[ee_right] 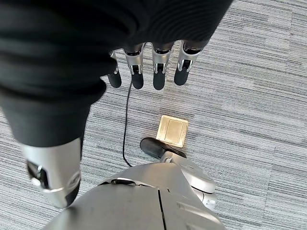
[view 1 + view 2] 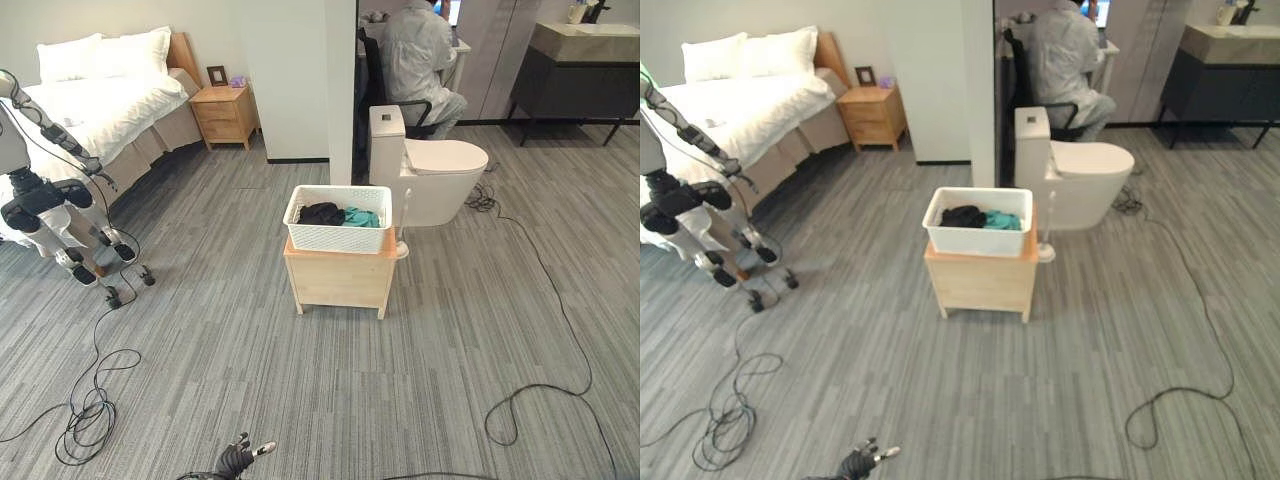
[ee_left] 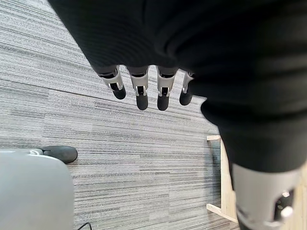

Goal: Grab the laundry basket,head to the washer,open it,put in the laundry and shut it.

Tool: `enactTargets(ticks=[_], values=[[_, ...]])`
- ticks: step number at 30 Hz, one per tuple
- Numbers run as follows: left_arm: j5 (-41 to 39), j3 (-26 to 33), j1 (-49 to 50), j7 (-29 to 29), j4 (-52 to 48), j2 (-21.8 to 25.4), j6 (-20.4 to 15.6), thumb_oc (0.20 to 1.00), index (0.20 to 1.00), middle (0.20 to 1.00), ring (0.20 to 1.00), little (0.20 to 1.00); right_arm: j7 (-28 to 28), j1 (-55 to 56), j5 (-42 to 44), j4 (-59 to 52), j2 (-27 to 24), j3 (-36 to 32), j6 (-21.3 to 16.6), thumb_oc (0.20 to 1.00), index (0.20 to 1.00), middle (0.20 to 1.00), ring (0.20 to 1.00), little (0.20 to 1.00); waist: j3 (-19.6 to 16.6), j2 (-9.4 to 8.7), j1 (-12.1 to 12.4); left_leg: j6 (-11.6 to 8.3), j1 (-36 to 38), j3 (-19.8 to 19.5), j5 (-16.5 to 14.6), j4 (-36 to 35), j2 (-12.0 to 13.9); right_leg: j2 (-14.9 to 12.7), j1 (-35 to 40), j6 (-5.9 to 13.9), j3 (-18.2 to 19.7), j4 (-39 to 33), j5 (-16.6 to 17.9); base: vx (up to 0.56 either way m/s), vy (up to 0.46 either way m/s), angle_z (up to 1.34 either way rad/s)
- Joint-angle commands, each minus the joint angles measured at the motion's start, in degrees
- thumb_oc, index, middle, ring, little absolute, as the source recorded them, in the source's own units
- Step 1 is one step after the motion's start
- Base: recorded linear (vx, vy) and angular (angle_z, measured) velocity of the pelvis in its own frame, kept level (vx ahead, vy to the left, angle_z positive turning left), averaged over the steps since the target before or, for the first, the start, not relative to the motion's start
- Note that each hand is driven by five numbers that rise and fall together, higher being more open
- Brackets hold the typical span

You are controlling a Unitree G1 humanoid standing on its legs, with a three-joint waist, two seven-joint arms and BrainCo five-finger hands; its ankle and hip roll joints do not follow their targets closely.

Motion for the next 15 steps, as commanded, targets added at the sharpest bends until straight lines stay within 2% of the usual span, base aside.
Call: enactTargets(ticks=[1, 15], values=[[1.55, -0.93, -2.84, -0.35, 1.16, 1.37, -1.72, 1.0, 1.0, 1.0, 1.0, 1.0, -0.61, -2.23, 0.66, 5.51, -0.64, 0.29, 0.09, 1.0, 1.0, 1.0, 1.0, 1.0, -1.16, -2.58, 1.27, -4.68, -3.48, -0.83, 4.28, -0.92, 5.43, -7.33, 1.73, 8.82, -1.95, 0.48, 0.58, 0.0, 0.0, 0.0], [1.64, -0.58, -3.07, 0.21, 2.63, 1.11, -1.67, 1.0, 1.0, 1.0, 1.0, 1.0, -0.43, -2.12, 0.86, 5.15, -0.22, 0.91, -0.12, 1.0, 1.0, 1.0, 1.0, 1.0, -1.17, -2.73, 1.15, -4.86, -3.57, -0.75, 4.29, -0.92, 5.55, -7.22, 1.74, 8.81, -2.18, 0.48, 0.52, 0.0, 0.0, 0.0]])
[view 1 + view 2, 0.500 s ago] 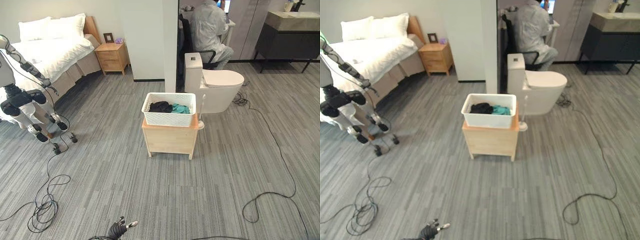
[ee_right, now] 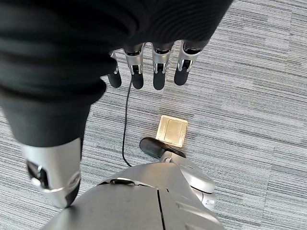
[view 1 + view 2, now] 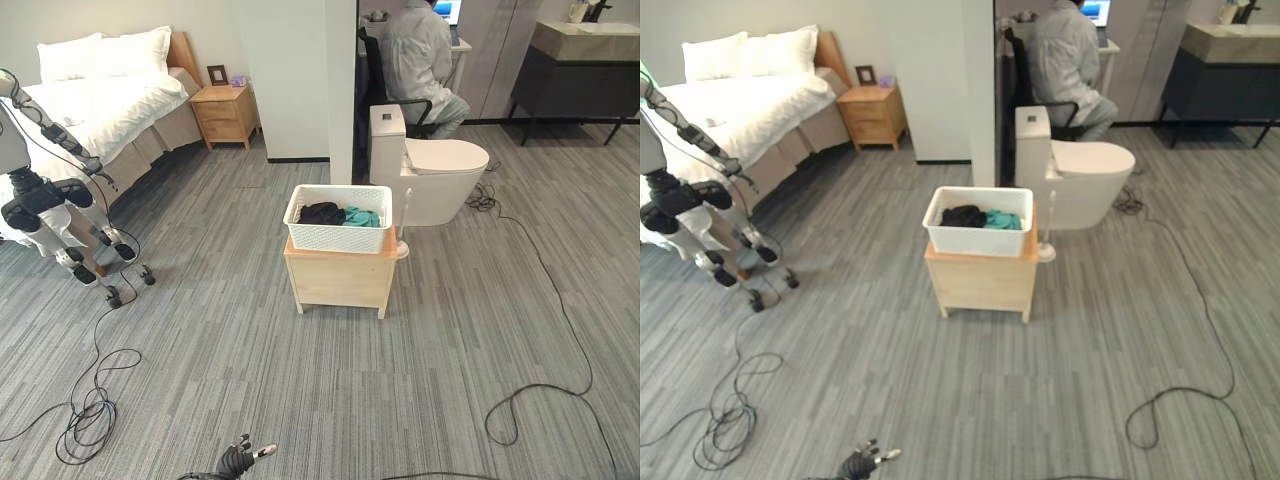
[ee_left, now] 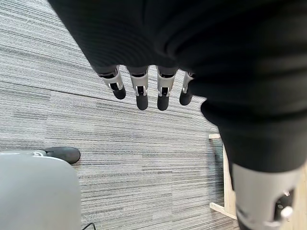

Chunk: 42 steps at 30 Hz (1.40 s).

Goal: Grab the laundry basket,head to the washer,open it,put in the laundry and shut it.

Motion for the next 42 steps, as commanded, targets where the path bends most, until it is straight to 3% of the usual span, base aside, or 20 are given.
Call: enactTargets(ticks=[1, 24, 33, 35, 37, 38, 40, 41, 42], values=[[0.89, -0.6, -3.12, 0.27, 2.44, 1.1, -1.7, 1.0, 1.0, 1.0, 1.0, 1.0, -0.44, -2.15, 0.85, 5.17, -0.2, 0.89, -0.1, 1.0, 1.0, 1.0, 1.0, 1.0, -1.23, -2.76, 1.14, -4.86, -3.55, -0.73, 4.29, -0.86, 5.55, -7.22, 1.74, 8.37, -2.17, 0.48, 0.8, 0.0, 0.0, 0.0], [0.91, -0.62, -3.06, -0.11, 1.89, 1.61, -1.46, 1.0, 1.0, 1.0, 1.0, 1.0, -0.09, -1.98, 0.81, 5.11, -0.34, 1.17, -0.1, 1.0, 1.0, 1.0, 1.0, 1.0, -1.37, -2.51, 1.09, -5.05, -3.06, -0.82, 4.28, -0.86, 5.67, -7.03, 2.2, 8.17, -2.39, 0.48, 0.59, 0.0, 0.0, 0.0], [0.25, -1.09, -2.78, -0.34, -0.92, 2.14, -1.14, 1.0, 1.0, 1.0, 1.0, 1.0, -0.14, -1.78, 1.68, 5.45, -0.74, 0.27, 0.19, 1.0, 1.0, 1.0, 1.0, 1.0, -0.58, -2.08, 1.09, -5.59, -3.92, -2.24, 5.34, -0.86, 6.53, -5.55, 2.18, 7.04, -2.3, 0.48, -0.31, -0.01, -0.033, 0.1], [-0.36, -1.12, -2.56, -0.55, -1.35, 2.4, -1.05, 1.0, 1.0, 1.0, 1.0, 1.0, -0.06, -2.14, 2.24, 5.29, -1.17, 0.02, 0.05, 1.0, 1.0, 1.0, 1.0, 1.0, 1.02, -2.37, 1.32, -6.43, -5.49, -3.06, 5.64, 2.37, 7.89, -4.11, 2.95, 5.2, -1.68, 0.48, -0.93, -0.01, -0.151, 0.17], [-0.9, -1.2, -2.52, -0.66, -1.63, 2.42, -0.98, 1.0, 1.0, 1.0, 1.0, 1.0, -0.1, -2.33, 2.29, 5.23, -1.26, 0.19, -0.03, 1.0, 1.0, 1.0, 1.0, 1.0, 1.56, -2.47, 1.4, -6.54, -6.72, -3.59, 4.97, 4.75, 7.98, -3.77, 3.09, 4.74, -1.63, 0.48, -0.93, -0.03, -0.108, 0.06], [-1.61, -1.05, -2.32, -0.71, -1.71, 2.51, -0.9, 1.0, 1.0, 1.0, 1.0, 1.0, -0.08, -2.76, 2.36, 4.84, -1.36, 0.7, -0.26, 1.0, 1.0, 1.0, 1.0, 1.0, 2.94, -2.74, 1.78, -7.27, -9.77, -3.94, 4.16, 11.07, 8.07, -3.09, 2.9, 3.48, -1.42, 2.13, -1.92, -0.04, -0.181, 0.09], [-2.2, -1.06, -2.49, -0.53, -2.08, 2.64, -0.84, 1.0, 1.0, 1.0, 1.0, 1.0, -0.31, -3.08, 2.52, 4.32, -1.66, 0.83, -0.37, 1.0, 1.0, 1.0, 1.0, 1.0, 4.74, -2.75, 2.28, -8.05, -14.63, -5.43, 8.0, 19.67, 7.72, -2.32, 2.89, 2.29, -1.59, 3.49, -2.63, -0.04, -0.141, 0.07], [-2.2, -1.06, -2.49, -0.53, -2.08, 2.63, -0.84, 1.0, 1.0, 1.0, 1.0, 1.0, -0.31, -3.08, 2.52, 4.32, -1.66, 0.83, -0.37, 1.0, 1.0, 1.0, 1.0, 1.0, 4.68, -2.73, 2.24, -8.05, -14.74, -5.49, 7.97, 19.74, 7.73, -2.3, 2.84, 2.29, -1.64, 3.49, -2.63, -0.02, -0.104, 0.05], [-3.38, -0.8, -2.46, -0.32, -3.25, 2.76, -0.96, 1.0, 1.0, 1.0, 1.0, 1.0, -0.29, -3.24, 2.46, 3.73, -2.26, 1.1, -0.39, 1.0, 1.0, 1.0, 1.0, 1.0, 6.16, -2.9, 2.91, -8.07, -17.9, -6.58, 11.87, 25.11, 6.88, -1.96, 3.11, 1.69, -1.77, 3.87, -2.8, 0.0, -0.138, 0.06]])
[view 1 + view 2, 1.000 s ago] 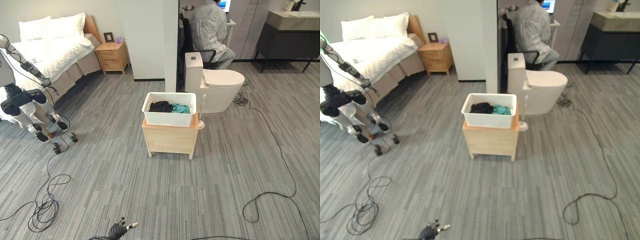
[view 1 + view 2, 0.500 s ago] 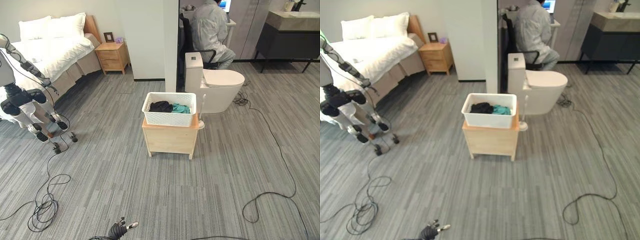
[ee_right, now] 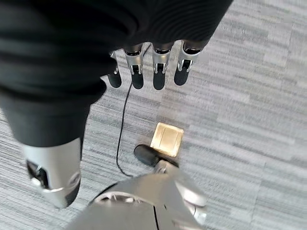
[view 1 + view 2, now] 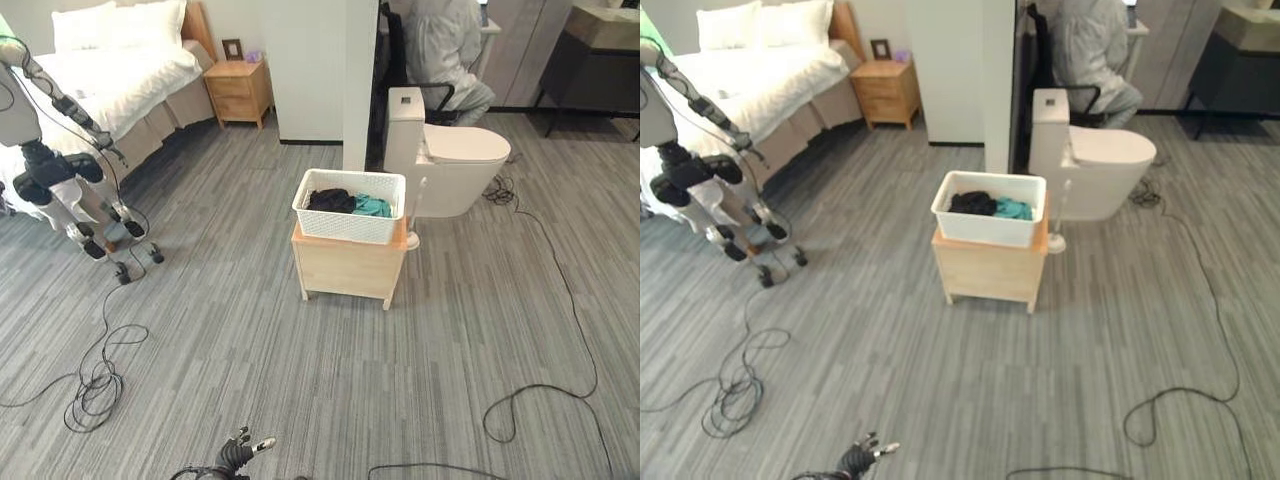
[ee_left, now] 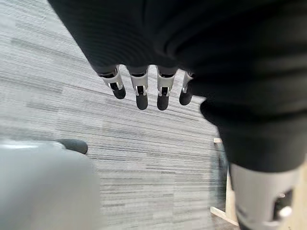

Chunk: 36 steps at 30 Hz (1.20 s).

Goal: Grab the laundry basket,head to the washer,open it,put in the laundry and shut it.

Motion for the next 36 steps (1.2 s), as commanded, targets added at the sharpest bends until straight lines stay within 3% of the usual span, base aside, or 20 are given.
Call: enactTargets(ticks=[1, 3, 5, 8, 9, 10, 12, 14, 16, 17, 18, 19, 21, 22, 25, 27, 32, 34, 36], values=[[-3.43, -1.35, -0.68, 0.54, -0.93, 0.11, -1.46, 1.0, 1.0, 1.0, 1.0, 1.0, -0.66, -0.54, 1.9, 1.74, -2.58, 1.66, -0.18, 1.0, 1.0, 1.0, 1.0, 1.0, 0.95, -0.19, 0.95, -4.44, -9.99, -3.12, 14.58, 7.96, 6.74, -1.89, 2.5, 3.6, -0.27, 3.62, -1.85, 0.04, -0.15, 0.08], [-3.84, -1.3, -0.77, 0.53, -0.94, 0.04, -1.54, 1.0, 1.0, 1.0, 1.0, 1.0, -0.67, -0.7, 1.83, 1.65, -2.72, 1.95, -0.14, 1.0, 1.0, 1.0, 1.0, 1.0, 0.91, -0.3, 0.98, -4.06, -10.59, -1.24, 14.69, 6.32, 7.59, -1.61, 2.77, 3.56, -0.49, 3.13, -2.16, 0.11, -0.045, 0.16], [-4.82, -0.81, -0.97, 0.87, -1.45, 0.14, -1.98, 1.0, 1.0, 1.0, 1.0, 1.0, -0.73, -1.56, 1.63, 1.74, -3.51, 2.82, 0.03, 1.0, 1.0, 1.0, 1.0, 1.0, 0.2, -1.05, 2.26, -3.34, -11.88, 2.03, 12.44, -4.85, 8.66, -1.73, 3.89, 5.03, -0.52, 1.01, -2.76, 0.25, 0.055, 0.12], [-5.3, -0.77, -1.44, 1.44, -1.08, 0.13, -2.33, 1.0, 1.0, 1.0, 1.0, 1.0, -0.93, -2.41, 1.99, 1.19, -3.2, 3.44, -0.32, 1.0, 1.0, 1.0, 1.0, 1.0, -0.55, -1.07, 3.7, -3.38, -13.28, 2.46, 14.47, -15.41, 9.63, -1.61, 5.22, 6.54, 0.49, 0.54, -4.82, 0.27, 0.087, -0.11], [-5.3, -0.77, -1.44, 1.44, -1.07, 0.14, -2.35, 1.0, 1.0, 1.0, 1.0, 1.0, -0.93, -2.4, 2.0, 1.18, -3.18, 3.45, -0.32, 1.0, 1.0, 1.0, 1.0, 1.0, -0.5, -1.19, 3.78, -3.37, -13.02, 2.64, 14.57, -15.69, 9.56, -1.75, 5.28, 6.57, 0.57, 0.55, -4.86, 0.41, 0.158, -0.16], [-5.51, -0.21, -1.31, 1.63, -1.02, 0.29, -2.49, 1.0, 1.0, 1.0, 1.0, 1.0, -0.57, -2.57, 1.78, 0.8, -2.7, 3.4, -0.41, 1.0, 1.0, 1.0, 1.0, 1.0, -1.75, -1.44, 5.14, -3.08, -13.05, 2.4, 14.85, -16.71, 8.96, -2.46, 6.97, 8.04, 1.69, 1.39, -5.91, 0.44, 0.181, -0.24], [-5.53, -0.05, -1.08, 1.69, -1.26, 0.55, -2.5, 1.0, 1.0, 1.0, 1.0, 1.0, -0.48, -2.32, 1.75, 0.68, -2.29, 3.47, -0.45, 1.0, 1.0, 1.0, 1.0, 1.0, -2.17, -1.78, 5.91, -2.64, -12.58, 1.53, 14.73, -15.82, 8.1, -3.26, 7.33, 8.26, 2.37, 2.47, -6.56, 0.44, 0.19, -0.46], [-4.73, -0.7, -2.07, 1.42, -1.66, 1.93, -2.37, 1.0, 1.0, 1.0, 1.0, 1.0, -0.29, -2.06, 3.27, -0.22, -1.71, 2.19, -0.75, 1.0, 1.0, 1.0, 1.0, 1.0, -2.48, -3.85, 6.4, -0.3, -14.17, 1.57, 11.7, -9.25, 4.72, -6.71, 7.05, 9.42, 3.62, 9.23, -6.38, 0.48, 0.224, -0.77], [-2.75, -1.26, -2.81, 1.46, -0.53, 2.52, -2.18, 1.0, 1.0, 1.0, 1.0, 1.0, -0.32, -2.19, 4.44, -0.94, -1.13, 1.8, -0.95, 1.0, 1.0, 1.0, 1.0, 1.0, -2.98, -4.88, 6.02, 1.8, -12.85, 2.48, 9.34, -8.33, 2.01, -8.35, 5.22, 10.43, 4.47, 14.94, -3.38, 0.33, 0.202, -0.33], [-1.93, -1.71, -3.1, 1.25, -0.39, 2.78, -2.03, 1.0, 1.0, 1.0, 1.0, 1.0, -0.23, -2.07, 4.71, -1.64, -1.05, 1.63, -1.07, 1.0, 1.0, 1.0, 1.0, 1.0, -3.29, -5.07, 5.57, 2.88, -12.12, 2.83, 8.36, -8.47, 0.96, -9.04, 3.41, 10.9, 5.22, 19.25, -0.25, 0.21, 0.155, -0.17], [-1.93, -1.71, -3.1, 1.25, -0.39, 2.78, -2.03, 1.0, 1.0, 1.0, 1.0, 1.0, -0.23, -2.06, 4.71, -1.64, -1.05, 1.63, -1.07, 1.0, 1.0, 1.0, 1.0, 1.0, -3.32, -5.06, 5.58, 2.88, -12.14, 2.83, 8.36, -8.47, 0.98, -9.02, 3.38, 10.9, 5.24, 19.25, -0.24, 0.28, 0.251, 0.24], [-1.09, -2.73, -3.34, 0.85, -1.55, 4.19, -1.86, 1.0, 1.0, 1.0, 1.0, 1.0, -0.24, -2.63, 5.25, -3.91, -0.77, 2.2, -1.05, 1.0, 1.0, 1.0, 1.0, 1.0, -2.65, -4.95, 4.23, 5.23, -9.96, 3.43, 6.44, -9.2, -0.52, -10.15, -1.71, 11.62, 7.33, 29.9, 8.29, 0.27, 0.238, 0.37], [-1.19, -3.14, -3.96, 0.9, -2.34, 5.22, -1.91, 1.0, 1.0, 1.0, 1.0, 1.0, -0.4, -3.37, 5.17, -7.4, -0.39, 3.32, -1.18, 1.0, 1.0, 1.0, 1.0, 1.0, -1.5, -3.52, 2.97, 6.52, -7.27, 4.29, 4.7, -9.94, -0.23, -12.25, -6.26, 12.22, 5.26, 35.96, 12.38, 0.27, 0.235, 0.26], [-1.16, -3.3, -4.06, 1.07, -2.64, 5.49, -1.92, 1.0, 1.0, 1.0, 1.0, 1.0, -0.27, -3.52, 4.83, -8.93, -0.43, 3.78, -1.15, 1.0, 1.0, 1.0, 1.0, 1.0, -1.07, -2.82, 2.4, 7.03, -5.79, 4.66, 4.06, -10.45, 0.01, -13.11, -8.65, 11.78, 3.66, 37.13, 12.34, 0.25, 0.14, -0.06], [-1.12, -3.0, -3.65, 1.11, -2.99, 6.08, -1.9, 1.0, 1.0, 1.0, 1.0, 1.0, 0.1, -2.69, 4.06, -12.15, -0.66, 4.9, -1.07, 1.0, 1.0, 1.0, 1.0, 1.0, 0.26, -1.97, 0.62, 6.94, -0.94, 5.37, 2.06, -12.28, 0.47, -13.79, -13.81, 10.42, -1.12, 31.82, 7.48, 0.3, 0.044, -0.24], [-0.81, -2.96, -3.83, 1.02, -2.78, 6.1, -2.02, 1.0, 1.0, 1.0, 1.0, 1.0, 0.43, -1.97, 3.94, -12.48, -0.62, 5.29, -0.75, 1.0, 1.0, 1.0, 1.0, 1.0, 1.31, -1.85, -1.01, 6.37, 2.83, 5.29, 0.54, -13.81, 0.34, -12.49, -16.38, 9.91, -2.0, 24.92, 5.49, 0.33, -0.046, -0.27], [1.0, -2.09, -4.84, 0.87, -2.56, 5.81, -2.4, 1.0, 1.0, 1.0, 1.0, 1.0, 1.23, 0.62, 4.53, -11.3, -0.06, 4.09, -0.37, 1.0, 1.0, 1.0, 1.0, 1.0, 1.73, -3.3, -4.37, 4.84, 10.34, 4.21, -4.4, -15.62, -1.42, -11.41, -20.65, 12.81, 0.98, 5.52, 11.88, 0.42, -0.109, 0.0], [1.72, -1.8, -5.38, 1.15, -1.91, 5.42, -2.71, 1.0, 1.0, 1.0, 1.0, 1.0, 1.69, 2.01, 4.9, -10.82, 0.43, 3.46, -0.49, 1.0, 1.0, 1.0, 1.0, 1.0, 1.32, -3.79, -5.5, 4.52, 13.12, 3.62, -6.3, -16.07, -1.75, -10.8, -20.77, 13.48, 2.48, 2.66, 13.51, 0.43, -0.122, 0.12], [1.95, -1.84, -5.66, 1.31, -2.02, 5.13, -3.06, 1.0, 1.0, 1.0, 1.0, 1.0, 2.0, 3.92, 5.31, -10.71, 0.46, 2.81, -0.72, 1.0, 1.0, 1.0, 1.0, 1.0, 0.1, -4.73, -6.2, 4.3, 15.79, 2.54, -8.48, -16.3, -2.02, -10.03, -19.39, 12.94, 4.14, 3.0, 14.15, 0.42, -0.152, 0.43]])
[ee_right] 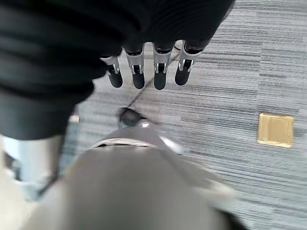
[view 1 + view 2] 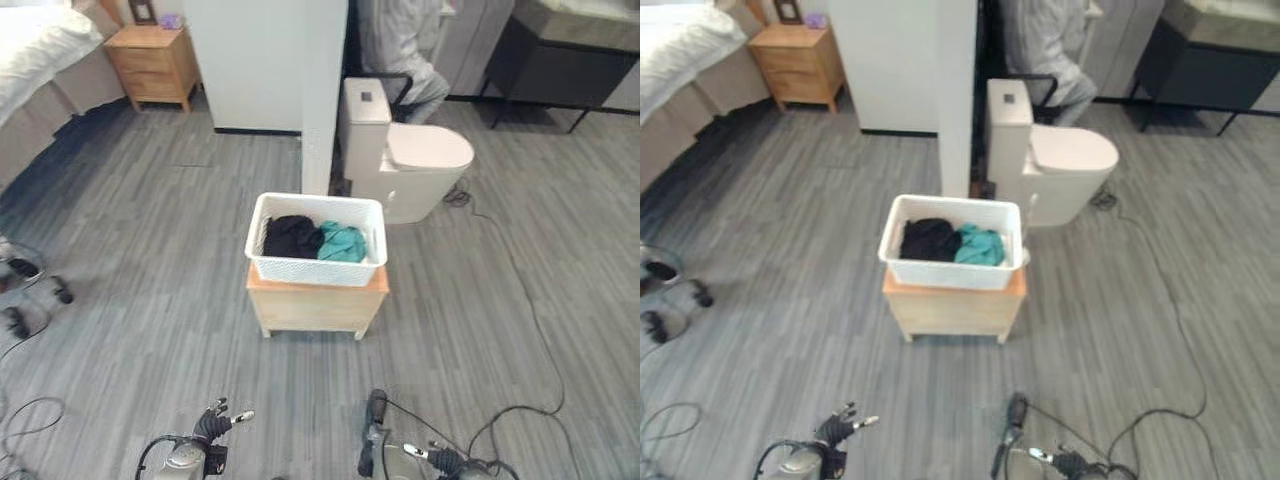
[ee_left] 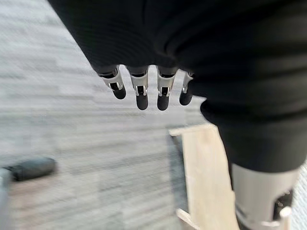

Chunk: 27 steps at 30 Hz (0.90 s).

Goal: Grab the laundry basket,head to the washer,open it,put in the laundry and shut it.

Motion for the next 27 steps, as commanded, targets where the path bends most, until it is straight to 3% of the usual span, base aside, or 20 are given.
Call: enactTargets(ticks=[1, 2, 4, 6, 8, 10, 11, 13, 14, 16, 19, 23, 27], values=[[2.19, 0.41, -2.57, 1.05, -1.59, -0.37, -2.95, 1.0, 1.0, 1.0, 1.0, 1.0, 0.45, 2.23, 1.37, 2.17, -2.36, 0.2, -0.04, 1.0, 1.0, 1.0, 1.0, 1.0, -0.74, 0.69, -0.51, 0.38, -3.58, -2.52, -0.84, 5.66, -0.54, 1.53, 5.65, 1.36, 4.89, -2.36, 3.87, 0.25, -0.115, 0.65], [2.19, 0.39, -2.55, 1.06, -1.57, -0.41, -2.97, 1.0, 1.0, 1.0, 1.0, 1.0, 0.44, 2.28, 1.37, 2.15, -2.4, 0.21, -0.04, 1.0, 1.0, 1.0, 1.0, 1.0, -0.73, 0.85, -0.58, 0.35, -3.62, -2.61, -1.06, 5.89, -0.39, 1.65, 5.79, 1.35, 4.74, -2.39, 3.82, 0.36, -0.231, 0.63], [0.55, 0.88, -3.63, 2.39, -0.5, -1.43, -3.8, 1.0, 1.0, 1.0, 1.0, 1.0, -0.09, 2.84, 3.5, -0.29, -3.44, -0.76, -0.76, 1.0, 1.0, 1.0, 1.0, 1.0, -1.13, 1.72, -1.66, -2.6, -5.2, -3.61, 1.76, 15.06, 2.36, 5.08, 6.7, -1.31, 6.61, 1.35, 1.55, 0.34, -0.288, 0.43], [-0.96, 1.36, -3.14, 2.35, -1.61, -1.39, -3.53, 1.0, 1.0, 1.0, 1.0, 1.0, -1.05, 2.67, 4.83, -2.92, -5.05, -1.74, -1.02, 1.0, 1.0, 1.0, 1.0, 1.0, -0.7, 1.44, -1.3, -4.51, -12.55, -4.6, 9.6, 29.44, 3.72, 6.12, 8.57, -3.94, 5.55, 2.21, -0.79, 0.16, -0.252, 0.28], [-1.35, 1.81, -2.27, 2.67, -2.95, -1.07, -3.34, 1.0, 1.0, 1.0, 1.0, 1.0, -2.86, 1.89, 6.34, -7.99, -7.25, -2.99, -1.85, 1.0, 1.0, 1.0, 1.0, 1.0, 0.66, 1.04, -0.32, -4.73, -18.3, -6.46, 13.62, 40.42, 3.08, 7.56, 10.93, -5.92, 6.28, 2.29, -2.48, 0.13, -0.232, -0.1], [-1.26, 2.96, -1.22, 3.12, -3.11, -0.56, -3.51, 1.0, 1.0, 1.0, 1.0, 1.0, -4.6, 2.64, 7.23, -14.43, -9.28, -5.64, -2.76, 1.0, 1.0, 1.0, 1.0, 1.0, 1.01, 0.25, -0.3, -4.29, -20.88, -6.38, 15.87, 42.22, 3.63, 8.46, 12.31, -7.2, 7.36, 2.61, -4.28, 0.16, -0.157, -0.35], [-1.31, 3.59, -0.75, 3.53, -3.71, -0.54, -3.54, 1.0, 1.0, 1.0, 1.0, 1.0, -5.93, 2.76, 7.25, -17.25, -10.24, -7.07, -3.27, 1.0, 1.0, 1.0, 1.0, 1.0, 1.17, 0.15, -0.17, -4.33, -22.24, -5.6, 16.18, 40.51, 5.04, 8.54, 12.94, -7.35, 7.31, 2.76, -4.92, 0.22, -0.073, -0.4], [-0.5, 4.37, -0.17, 4.68, -3.6, -0.88, -3.33, 1.0, 1.0, 1.0, 1.0, 1.0, -8.67, 2.47, 8.1, -20.52, -11.04, -9.69, -4.32, 1.0, 1.0, 1.0, 1.0, 1.0, 1.34, 0.29, 0.77, -3.8, -23.01, -4.25, 13.79, 33.96, 7.47, 8.62, 14.71, -6.92, 7.38, 2.31, -6.22, 0.28, 0.061, -0.17], [2.44, 3.65, -0.66, 6.51, -1.13, -1.18, -2.82, 1.0, 1.0, 1.0, 1.0, 1.0, -11.42, 0.48, 10.21, -19.07, -11.53, -12.34, -5.09, 1.0, 1.0, 1.0, 1.0, 1.0, 1.04, 1.09, 1.49, -4.37, -22.79, -4.86, 13.3, 22.04, 9.89, 8.86, 16.45, -5.79, 8.19, 1.56, -7.56, 0.32, 0.2, -0.25], [4.64, 3.47, -0.82, 8.32, -1.45, -0.97, -1.64, 1.0, 1.0, 1.0, 1.0, 1.0, -13.85, -2.36, 11.86, -19.02, -12.12, -14.46, -5.14, 1.0, 1.0, 1.0, 1.0, 1.0, 0.27, 3.18, 2.32, -5.35, -21.19, -4.57, 15.58, 9.78, 12.2, 8.66, 18.49, -4.57, 8.36, 1.44, -9.29, 0.38, 0.26, -0.39], [7.12, 6.4, 1.51, 10.48, -6.03, 0.19, -0.04, 1.0, 1.0, 1.0, 1.0, 1.0, -15.53, -3.17, 9.37, -22.52, -12.69, -15.86, -4.23, 1.0, 1.0, 1.0, 1.0, 1.0, -1.3, 4.53, 3.66, -5.77, -16.89, -4.1, 14.29, 7.4, 10.76, 7.45, 21.3, -3.89, 8.79, 0.6, -9.08, 0.29, 0.17, -0.74], [6.81, 10.99, 7.78, 9.77, -15.83, 1.08, 0.32, 1.0, 1.0, 1.0, 1.0, 1.0, -13.93, -2.85, 6.83, -25.73, -12.13, -15.61, -2.62, 1.0, 1.0, 1.0, 1.0, 1.0, -2.34, 4.49, 5.72, -5.07, -13.87, -1.95, 13.81, 4.82, 9.72, 5.45, 22.05, -2.9, 9.3, -0.73, -8.31, 0.16, 0.102, -0.41], [6.01, 12.68, 11.38, 9.49, -18.25, 0.27, 0.58, 1.0, 1.0, 1.0, 1.0, 1.0, -13.08, -2.33, 6.3, -25.81, -11.29, -15.09, -2.04, 1.0, 1.0, 1.0, 1.0, 1.0, -2.54, 4.34, 6.65, -4.71, -13.58, -1.71, 13.13, 4.53, 9.24, 4.77, 22.22, -2.17, 8.76, -2.23, -7.57, 0.04, 0.031, 0.05]])
